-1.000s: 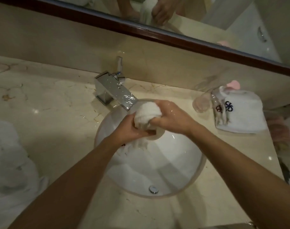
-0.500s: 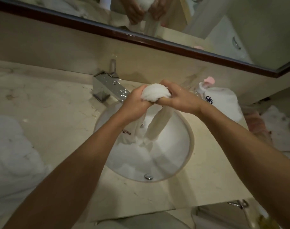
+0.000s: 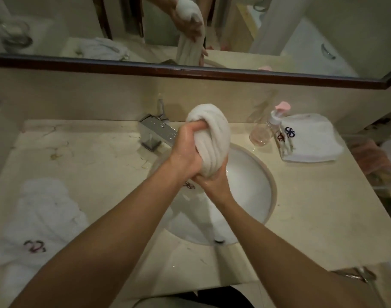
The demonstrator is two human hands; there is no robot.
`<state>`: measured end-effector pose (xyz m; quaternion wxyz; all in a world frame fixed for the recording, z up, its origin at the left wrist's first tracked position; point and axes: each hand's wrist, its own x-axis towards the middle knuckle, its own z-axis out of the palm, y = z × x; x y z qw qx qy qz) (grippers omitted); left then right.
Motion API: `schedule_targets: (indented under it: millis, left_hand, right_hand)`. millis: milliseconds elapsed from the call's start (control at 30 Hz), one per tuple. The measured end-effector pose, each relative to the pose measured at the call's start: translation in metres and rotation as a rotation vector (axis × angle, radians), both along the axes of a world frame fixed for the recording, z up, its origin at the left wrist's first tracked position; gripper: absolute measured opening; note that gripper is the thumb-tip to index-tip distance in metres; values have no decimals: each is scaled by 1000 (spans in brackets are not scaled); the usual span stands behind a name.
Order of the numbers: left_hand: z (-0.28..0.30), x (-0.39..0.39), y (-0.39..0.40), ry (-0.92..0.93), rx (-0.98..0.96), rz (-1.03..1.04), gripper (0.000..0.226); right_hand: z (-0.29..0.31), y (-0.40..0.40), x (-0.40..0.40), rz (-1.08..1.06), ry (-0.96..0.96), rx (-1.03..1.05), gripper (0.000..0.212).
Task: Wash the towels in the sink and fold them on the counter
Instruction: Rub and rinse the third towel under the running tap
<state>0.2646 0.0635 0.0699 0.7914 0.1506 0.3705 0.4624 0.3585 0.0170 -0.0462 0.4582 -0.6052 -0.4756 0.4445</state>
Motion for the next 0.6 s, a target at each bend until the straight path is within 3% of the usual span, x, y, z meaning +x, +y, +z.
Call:
schedule_targets:
  millis: [100, 233, 333, 433, 500, 567, 600]
  left_hand:
    - [-3, 3, -15, -291, -174, 154, 17]
    - [-25, -20, -17, -227, -183, 333, 29]
    - [-44, -48, -19, -129, -214, 327, 30]
    - [-61, -74, -30, 100, -391, 153, 30]
    - [-69, -81, -42, 384, -436, -12, 33]
    - [-68, -78, -53, 778, -240, -103, 38]
    - [-66, -76, -56, 990, -11, -154, 51]
  right_hand:
    - [-9, -4, -19, -136, 21, -90, 121]
    - [-15, 3, -3, -38, -127, -98, 60]
    - [-6, 14, 19, 164, -227, -169, 41]
    - [10, 29, 32, 329, -321, -195, 31]
    - [28, 40, 33, 445, -446, -209, 27]
    - [44, 51, 30, 568, -641, -204, 25]
    - [51, 55, 27, 624, -749, -202, 28]
